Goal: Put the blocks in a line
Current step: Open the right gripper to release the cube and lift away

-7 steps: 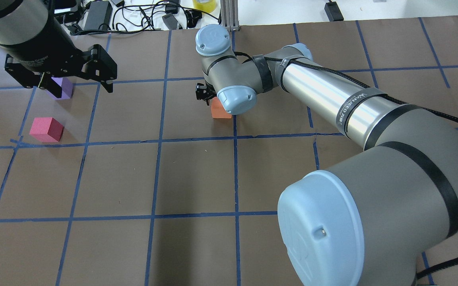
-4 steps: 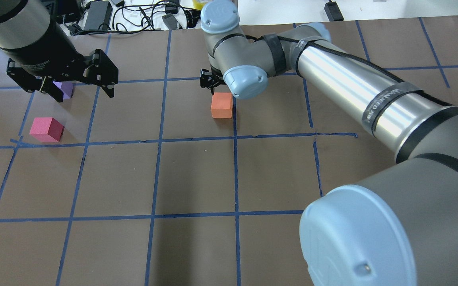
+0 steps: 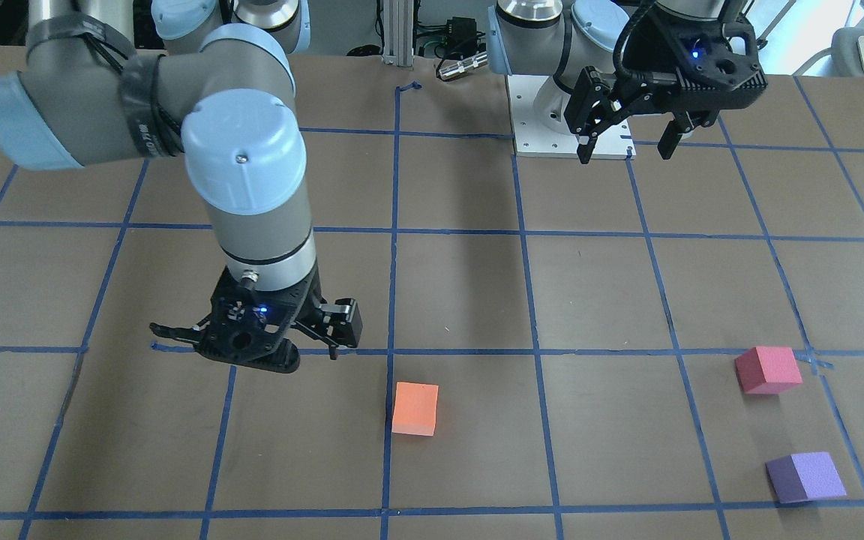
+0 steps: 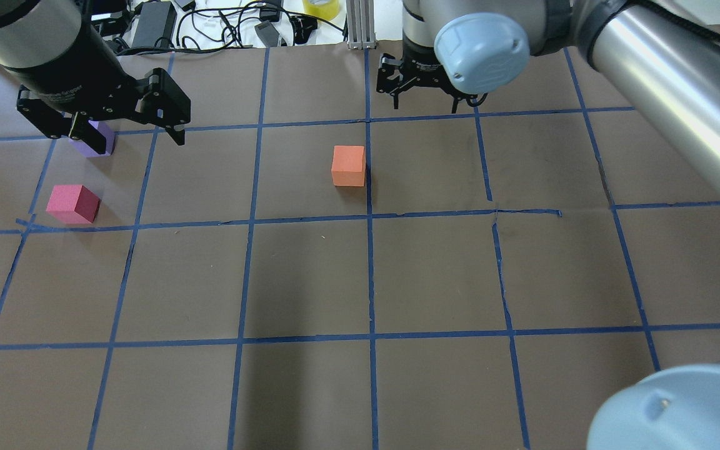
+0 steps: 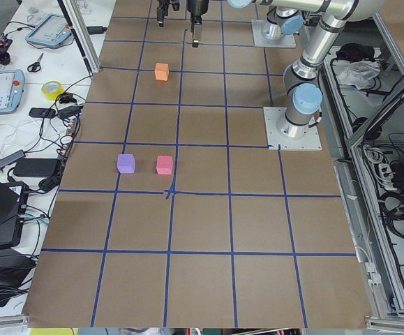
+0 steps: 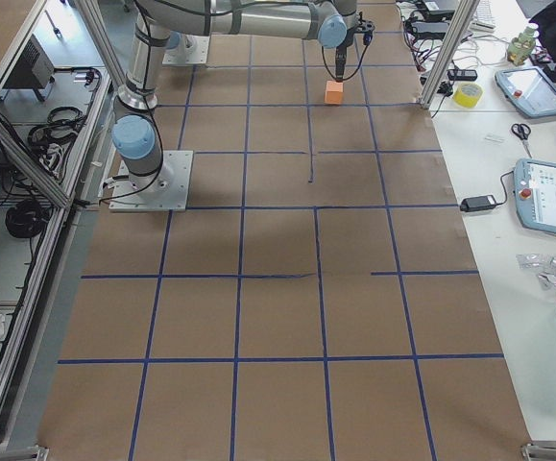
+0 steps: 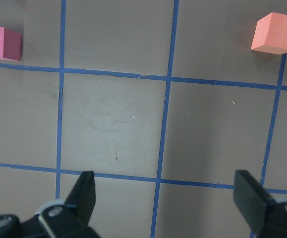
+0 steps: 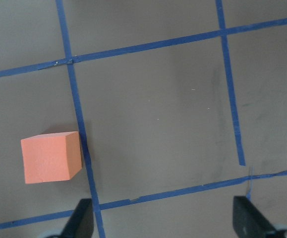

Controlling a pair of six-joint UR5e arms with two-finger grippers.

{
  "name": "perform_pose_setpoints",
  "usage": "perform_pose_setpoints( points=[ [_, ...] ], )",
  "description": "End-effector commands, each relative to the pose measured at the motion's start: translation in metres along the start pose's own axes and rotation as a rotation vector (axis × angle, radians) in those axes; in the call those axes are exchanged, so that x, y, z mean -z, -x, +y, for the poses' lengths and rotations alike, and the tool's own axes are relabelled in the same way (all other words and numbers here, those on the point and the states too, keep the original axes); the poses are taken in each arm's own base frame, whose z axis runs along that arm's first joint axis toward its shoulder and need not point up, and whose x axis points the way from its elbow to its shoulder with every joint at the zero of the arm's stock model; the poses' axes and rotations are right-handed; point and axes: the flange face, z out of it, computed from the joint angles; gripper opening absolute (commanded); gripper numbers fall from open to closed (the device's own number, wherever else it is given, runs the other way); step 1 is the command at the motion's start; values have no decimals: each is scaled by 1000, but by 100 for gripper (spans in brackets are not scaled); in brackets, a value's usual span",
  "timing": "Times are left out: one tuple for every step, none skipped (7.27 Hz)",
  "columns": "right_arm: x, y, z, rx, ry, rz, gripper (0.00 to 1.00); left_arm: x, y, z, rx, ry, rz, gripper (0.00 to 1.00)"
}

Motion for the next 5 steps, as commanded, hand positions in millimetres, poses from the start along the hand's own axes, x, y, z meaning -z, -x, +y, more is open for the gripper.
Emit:
perform_pose_setpoints(
  points=[
    [22,-82,-8,78,-8,13,100,-28,-13,-21,-47,48,56,100],
    [36,-107,-2,62,-21,14,100,-60,-30,-58,-62,-7,151,100],
    [31,-137,-12,10,-21,21,100,-92,-50,-91,-68,-69,199,96],
    [38,-153,-16,-18,-25,16,100,-132,-68,-109,-96,-59,202,100],
    [36,-157,-16,2,-21,70,100,-172,-98,-114,-134,-28,186,100]
  ],
)
